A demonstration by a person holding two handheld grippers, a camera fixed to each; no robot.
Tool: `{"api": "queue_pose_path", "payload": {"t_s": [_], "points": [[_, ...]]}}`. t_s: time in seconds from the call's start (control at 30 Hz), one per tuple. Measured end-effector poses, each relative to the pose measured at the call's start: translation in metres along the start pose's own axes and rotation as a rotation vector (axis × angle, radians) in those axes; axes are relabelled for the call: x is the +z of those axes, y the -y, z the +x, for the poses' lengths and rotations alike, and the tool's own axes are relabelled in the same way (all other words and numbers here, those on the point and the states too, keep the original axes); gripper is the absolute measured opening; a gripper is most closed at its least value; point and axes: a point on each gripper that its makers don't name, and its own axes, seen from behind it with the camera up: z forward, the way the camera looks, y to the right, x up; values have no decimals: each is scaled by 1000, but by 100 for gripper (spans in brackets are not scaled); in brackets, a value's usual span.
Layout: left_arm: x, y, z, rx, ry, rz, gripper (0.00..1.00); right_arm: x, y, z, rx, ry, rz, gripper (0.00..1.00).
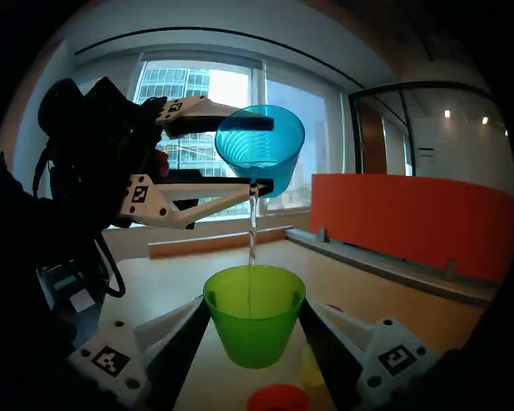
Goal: Pour water
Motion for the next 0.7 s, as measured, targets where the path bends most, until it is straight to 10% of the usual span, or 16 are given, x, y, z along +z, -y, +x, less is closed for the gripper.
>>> {"api": "queue_pose_path", "payload": {"t_s": [0.7], "points": [[-1, 6, 6, 68, -1, 19, 84, -1, -1, 4, -5, -8, -3, 90]]}}
